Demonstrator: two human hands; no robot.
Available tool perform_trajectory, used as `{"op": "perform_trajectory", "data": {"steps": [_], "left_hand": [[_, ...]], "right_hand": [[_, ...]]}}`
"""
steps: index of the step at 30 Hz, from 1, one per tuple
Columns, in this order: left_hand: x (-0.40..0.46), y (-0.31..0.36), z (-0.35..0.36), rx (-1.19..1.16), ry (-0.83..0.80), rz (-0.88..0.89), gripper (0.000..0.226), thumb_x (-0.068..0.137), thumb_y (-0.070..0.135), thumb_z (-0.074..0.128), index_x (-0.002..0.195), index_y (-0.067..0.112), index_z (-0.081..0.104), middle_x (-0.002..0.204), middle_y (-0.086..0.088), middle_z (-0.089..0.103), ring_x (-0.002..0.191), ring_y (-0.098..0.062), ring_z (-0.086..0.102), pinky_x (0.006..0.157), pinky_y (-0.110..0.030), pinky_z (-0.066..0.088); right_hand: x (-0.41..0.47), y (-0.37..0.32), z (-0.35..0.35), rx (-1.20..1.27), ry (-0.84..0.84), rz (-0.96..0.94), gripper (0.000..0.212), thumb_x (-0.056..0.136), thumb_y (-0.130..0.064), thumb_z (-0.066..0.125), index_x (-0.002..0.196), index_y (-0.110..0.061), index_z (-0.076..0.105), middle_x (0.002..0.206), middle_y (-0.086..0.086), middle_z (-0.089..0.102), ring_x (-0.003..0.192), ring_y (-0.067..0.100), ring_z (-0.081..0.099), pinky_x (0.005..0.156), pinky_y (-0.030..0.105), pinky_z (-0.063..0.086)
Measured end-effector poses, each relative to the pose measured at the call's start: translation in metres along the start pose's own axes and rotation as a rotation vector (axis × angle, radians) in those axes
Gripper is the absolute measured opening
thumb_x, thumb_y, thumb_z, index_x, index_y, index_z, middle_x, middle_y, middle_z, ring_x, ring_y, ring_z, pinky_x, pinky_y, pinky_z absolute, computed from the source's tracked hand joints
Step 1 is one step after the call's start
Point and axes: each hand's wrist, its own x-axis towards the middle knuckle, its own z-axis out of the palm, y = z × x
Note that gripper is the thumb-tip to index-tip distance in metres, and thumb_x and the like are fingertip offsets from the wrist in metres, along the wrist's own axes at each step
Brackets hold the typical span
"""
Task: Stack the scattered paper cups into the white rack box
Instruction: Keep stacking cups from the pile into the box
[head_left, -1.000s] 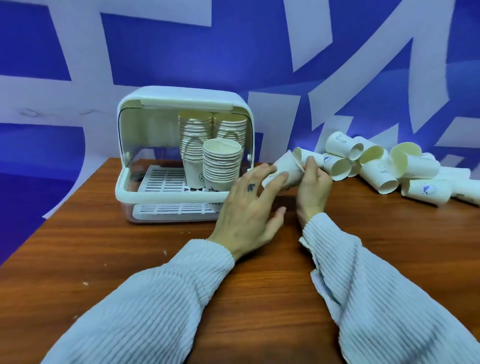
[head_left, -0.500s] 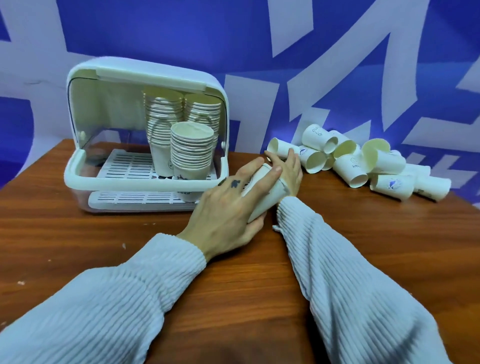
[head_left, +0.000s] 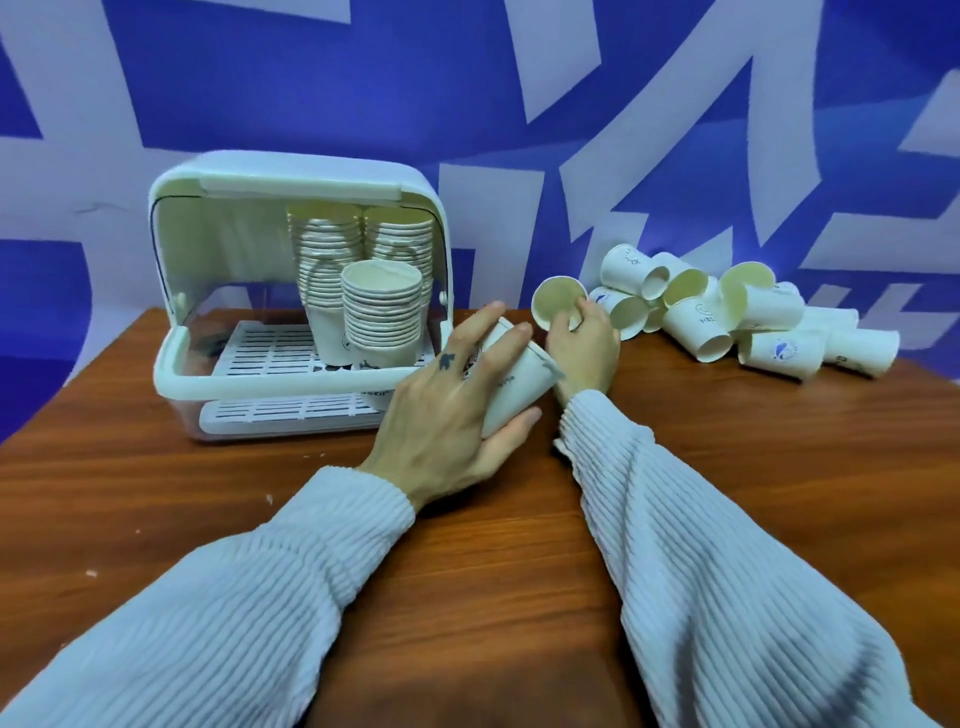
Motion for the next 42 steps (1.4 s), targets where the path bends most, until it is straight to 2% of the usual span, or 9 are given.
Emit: {"op": "perform_trajectory", "data": {"steps": [3, 7, 14, 18, 23, 29, 34, 40, 42], "left_hand": [[0.005, -0.005, -0.012, -0.142, 0.128, -0.161, 0.073, 0.088, 0.038, 0.068, 0.145, 0.018, 0.027, 0.156, -0.011, 0.037, 0.132, -0.031, 0.051, 0.094, -0.042, 0.052], [0.026, -0.020, -0.049, -0.262, 0.460, -0.448, 0.071, 0.088, 0.025, 0.072, 0.139, 0.004, 0.027, 0.140, -0.011, 0.044, 0.123, -0.012, 0.048, 0.101, -0.008, 0.035], [0.044, -0.048, -0.103, -0.307, 0.874, -0.606, 0.056, 0.088, 0.019, 0.069, 0.124, 0.009, 0.027, 0.122, -0.008, 0.041, 0.107, 0.003, 0.049, 0.095, -0.022, 0.046], [0.043, -0.055, -0.099, -0.368, 0.844, -0.638, 0.058, 0.087, 0.024, 0.073, 0.120, 0.017, 0.025, 0.126, -0.016, 0.046, 0.111, -0.023, 0.057, 0.094, -0.037, 0.052], [0.041, -0.055, -0.093, -0.396, 0.793, -0.628, 0.057, 0.085, 0.016, 0.074, 0.123, 0.009, 0.031, 0.124, -0.008, 0.045, 0.106, 0.002, 0.053, 0.092, -0.015, 0.045], [0.039, -0.056, -0.090, -0.423, 0.697, -0.685, 0.077, 0.085, 0.025, 0.078, 0.145, 0.011, 0.032, 0.135, -0.005, 0.048, 0.123, -0.013, 0.052, 0.099, -0.008, 0.039], [0.044, -0.060, -0.092, -0.407, 0.587, -0.704, 0.070, 0.082, 0.039, 0.082, 0.140, 0.020, 0.049, 0.133, 0.008, 0.054, 0.121, -0.008, 0.054, 0.095, -0.010, 0.045], [0.062, -0.073, -0.081, -0.352, 0.426, -0.692, 0.060, 0.080, 0.042, 0.082, 0.129, 0.019, 0.057, 0.124, 0.003, 0.064, 0.113, -0.016, 0.060, 0.100, -0.040, 0.051], [0.066, -0.075, -0.083, -0.293, 0.361, -0.691, 0.056, 0.082, 0.039, 0.080, 0.129, 0.017, 0.057, 0.124, 0.001, 0.064, 0.115, -0.018, 0.059, 0.103, -0.037, 0.048]], "right_hand": [[-0.013, -0.019, -0.026, 0.324, 0.066, 0.053, 0.030, 0.101, -0.015, 0.055, 0.125, -0.016, 0.073, 0.117, -0.004, 0.073, 0.102, 0.008, 0.064, 0.085, 0.012, 0.043], [-0.023, -0.057, -0.057, 0.535, 0.046, -0.010, 0.012, 0.099, -0.013, 0.064, 0.110, -0.013, 0.064, 0.095, 0.001, 0.072, 0.078, 0.003, 0.064, 0.066, 0.011, 0.047], [-0.030, -0.142, -0.049, 0.303, -0.140, -0.295, 0.012, 0.091, -0.017, 0.068, 0.103, -0.020, 0.071, 0.090, -0.013, 0.072, 0.086, 0.007, 0.070, 0.075, 0.028, 0.059], [-0.037, -0.160, -0.025, 0.037, -0.219, -0.357, 0.015, 0.095, -0.019, 0.064, 0.108, -0.021, 0.071, 0.102, -0.003, 0.074, 0.094, 0.020, 0.067, 0.073, 0.028, 0.048], [-0.037, -0.173, -0.004, -0.180, -0.325, -0.362, 0.023, 0.090, -0.014, 0.061, 0.110, -0.019, 0.072, 0.112, 0.011, 0.074, 0.100, 0.034, 0.066, 0.089, 0.045, 0.058], [-0.046, -0.171, 0.009, -0.349, -0.518, -0.361, 0.020, 0.088, -0.015, 0.061, 0.099, -0.025, 0.074, 0.106, 0.009, 0.074, 0.100, 0.035, 0.067, 0.086, 0.042, 0.056], [-0.054, -0.158, 0.017, -0.128, -0.574, -0.252, 0.021, 0.096, -0.022, 0.055, 0.101, -0.029, 0.074, 0.111, 0.000, 0.075, 0.106, 0.026, 0.065, 0.094, 0.039, 0.051], [-0.067, -0.137, 0.027, 0.281, -0.595, -0.056, 0.030, 0.098, -0.038, 0.046, 0.085, -0.032, 0.073, 0.075, -0.010, 0.071, 0.074, 0.021, 0.066, 0.066, 0.041, 0.051], [-0.067, -0.133, 0.032, 0.397, -0.624, 0.031, 0.032, 0.097, -0.037, 0.046, 0.088, -0.034, 0.076, 0.085, -0.007, 0.077, 0.086, 0.023, 0.072, 0.078, 0.049, 0.059]]}}
